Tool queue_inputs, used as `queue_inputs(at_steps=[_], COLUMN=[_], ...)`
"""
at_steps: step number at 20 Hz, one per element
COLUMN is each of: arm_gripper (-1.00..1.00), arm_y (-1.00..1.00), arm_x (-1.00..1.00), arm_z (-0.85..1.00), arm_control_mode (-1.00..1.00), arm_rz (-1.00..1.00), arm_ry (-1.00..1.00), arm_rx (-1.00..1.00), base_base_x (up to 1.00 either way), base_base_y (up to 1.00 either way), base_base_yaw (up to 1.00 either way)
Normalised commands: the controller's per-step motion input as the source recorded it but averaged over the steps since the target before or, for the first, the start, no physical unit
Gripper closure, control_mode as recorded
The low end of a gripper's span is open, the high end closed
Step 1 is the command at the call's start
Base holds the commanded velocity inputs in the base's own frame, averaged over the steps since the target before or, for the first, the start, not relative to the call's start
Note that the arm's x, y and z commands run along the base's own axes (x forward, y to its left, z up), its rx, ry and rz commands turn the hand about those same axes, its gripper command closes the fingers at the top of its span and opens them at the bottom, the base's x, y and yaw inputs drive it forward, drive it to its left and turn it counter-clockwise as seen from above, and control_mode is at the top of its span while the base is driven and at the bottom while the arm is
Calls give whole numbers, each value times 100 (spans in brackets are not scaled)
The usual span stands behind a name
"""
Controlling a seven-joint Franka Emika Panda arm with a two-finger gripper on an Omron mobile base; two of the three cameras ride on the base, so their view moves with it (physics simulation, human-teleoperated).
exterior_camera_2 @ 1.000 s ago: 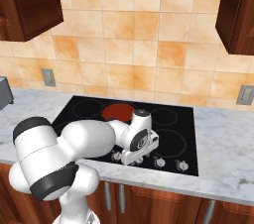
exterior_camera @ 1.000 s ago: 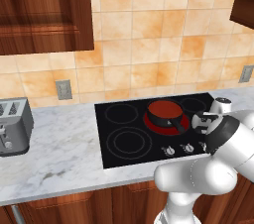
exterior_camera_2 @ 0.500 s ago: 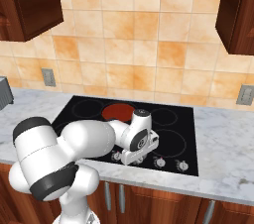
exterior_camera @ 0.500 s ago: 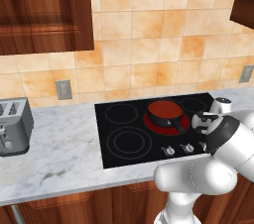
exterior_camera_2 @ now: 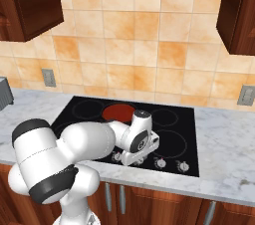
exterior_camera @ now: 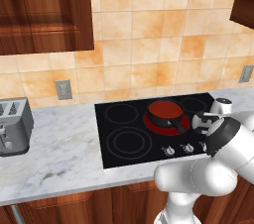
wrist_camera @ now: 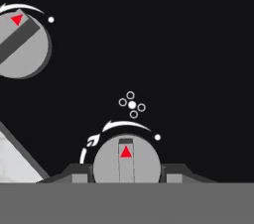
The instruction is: Wait until the marinara sauce is simmered to a deep red color and then turn off the stove.
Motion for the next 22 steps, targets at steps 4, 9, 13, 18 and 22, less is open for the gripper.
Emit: queue_inputs(at_steps=[4,9,13,18,22], arm_gripper=[100,100,100,100,100], arm_y=[3,1,0,0,-4], arm_x=[0,0,0,0,0], arm_z=[0,0,0,0,1], arm_control_mode=[-100,-100,-100,-100,-100], arm_rz=[-12,-17,-20,-22,-22], arm_ry=[0,0,0,0,0], arm_rx=[0,0,0,0,2], base_base_x=[0,0,0,0,0], base_base_y=[0,0,0,0,0], base_base_yaw=[0,0,0,0,0])
